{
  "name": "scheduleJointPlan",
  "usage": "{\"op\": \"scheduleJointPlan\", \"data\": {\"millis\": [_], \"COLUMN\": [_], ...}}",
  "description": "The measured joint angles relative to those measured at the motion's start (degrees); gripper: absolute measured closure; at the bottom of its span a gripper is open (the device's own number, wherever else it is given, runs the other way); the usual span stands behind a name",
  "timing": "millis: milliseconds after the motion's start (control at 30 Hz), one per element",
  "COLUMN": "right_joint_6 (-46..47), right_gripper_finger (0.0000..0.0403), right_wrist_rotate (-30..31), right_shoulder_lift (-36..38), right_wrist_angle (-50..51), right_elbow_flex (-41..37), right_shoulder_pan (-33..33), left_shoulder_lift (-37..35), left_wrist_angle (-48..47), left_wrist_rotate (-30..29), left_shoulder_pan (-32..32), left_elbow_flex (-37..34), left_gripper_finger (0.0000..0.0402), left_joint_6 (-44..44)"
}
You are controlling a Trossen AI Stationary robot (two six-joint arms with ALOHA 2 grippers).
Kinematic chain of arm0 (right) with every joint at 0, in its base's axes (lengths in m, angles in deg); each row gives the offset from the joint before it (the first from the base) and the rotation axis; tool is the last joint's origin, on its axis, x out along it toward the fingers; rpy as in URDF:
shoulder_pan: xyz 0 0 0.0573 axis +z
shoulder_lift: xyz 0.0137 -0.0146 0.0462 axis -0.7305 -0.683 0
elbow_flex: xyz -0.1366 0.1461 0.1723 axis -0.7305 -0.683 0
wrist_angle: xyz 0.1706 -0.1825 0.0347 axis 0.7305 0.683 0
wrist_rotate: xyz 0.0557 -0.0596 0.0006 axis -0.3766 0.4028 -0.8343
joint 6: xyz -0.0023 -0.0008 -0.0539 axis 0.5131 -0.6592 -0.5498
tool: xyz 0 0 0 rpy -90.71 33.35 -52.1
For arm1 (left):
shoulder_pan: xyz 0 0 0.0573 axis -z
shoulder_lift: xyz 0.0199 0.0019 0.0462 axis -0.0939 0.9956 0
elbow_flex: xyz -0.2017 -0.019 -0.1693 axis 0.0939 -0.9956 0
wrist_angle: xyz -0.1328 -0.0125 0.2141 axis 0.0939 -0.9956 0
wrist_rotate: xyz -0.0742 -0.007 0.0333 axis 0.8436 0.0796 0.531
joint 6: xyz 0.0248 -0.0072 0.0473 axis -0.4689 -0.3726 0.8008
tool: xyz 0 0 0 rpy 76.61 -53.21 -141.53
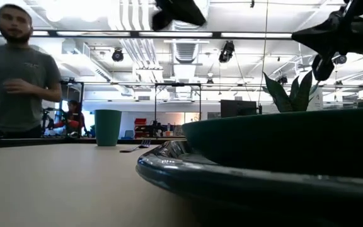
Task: Pick and place plate/cup/fork/spoon on tray
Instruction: Adjust the green tray
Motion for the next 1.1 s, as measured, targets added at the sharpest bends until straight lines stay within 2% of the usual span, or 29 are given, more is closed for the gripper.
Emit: {"op": "scheduleJointPlan", "data": {"millis": [133,267,400,500,600,733,867,1100], "right_joint_6": [-1.4,-8.1,-13.9,-15.1,-14.8,-13.7,-11.9,-6.6], "right_gripper_finger": [0.0394,0.0395,0.0395,0.0395,0.0395,0.0395,0.0395,0.0395], "right_wrist_rotate": [1.1,4.9,5.0,6.7,8.1,6.0,1.9,1.5], "right_shoulder_lift": [-4.5,-12.3,-21.2,-28.2,-35.1,-40.8,-42.8,-42.8], "right_wrist_angle": [14.2,30.2,41.8,55.5,70.1,77.4,75.4,75.2], "right_elbow_flex": [7.6,19.9,32.2,40.3,45.1,46.2,43.7,36.6], "right_shoulder_pan": [0.0,0.0,0.0,0.0,0.0,0.0,0.5,3.2], "left_shoulder_lift": [-7.1,-12.2,-15.4,-17.4,-19.3,-20.3,-20.8,-20.9], "left_wrist_angle": [-0.7,-1.0,-1.1,-1.1,-1.2,-1.3,-1.4,-1.5], "left_wrist_rotate": [-7.5,-13.3,-15.7,-17.9,-19.2,-19.4,-19.5,-19.7], "left_shoulder_pan": [0.2,0.8,1.1,1.1,1.1,1.1,1.1,1.1], "left_elbow_flex": [-2.3,-4.5,-7.0,-8.6,-9.8,-10.2,-10.4,-11.4], "left_gripper_finger": [0.0401,0.0401,0.0401,0.0401,0.0402,0.0402,0.0402,0.0402], "left_joint_6": [-0.5,-0.5,-0.5,-0.5,-0.5,-0.1,0.6,1.2]}}
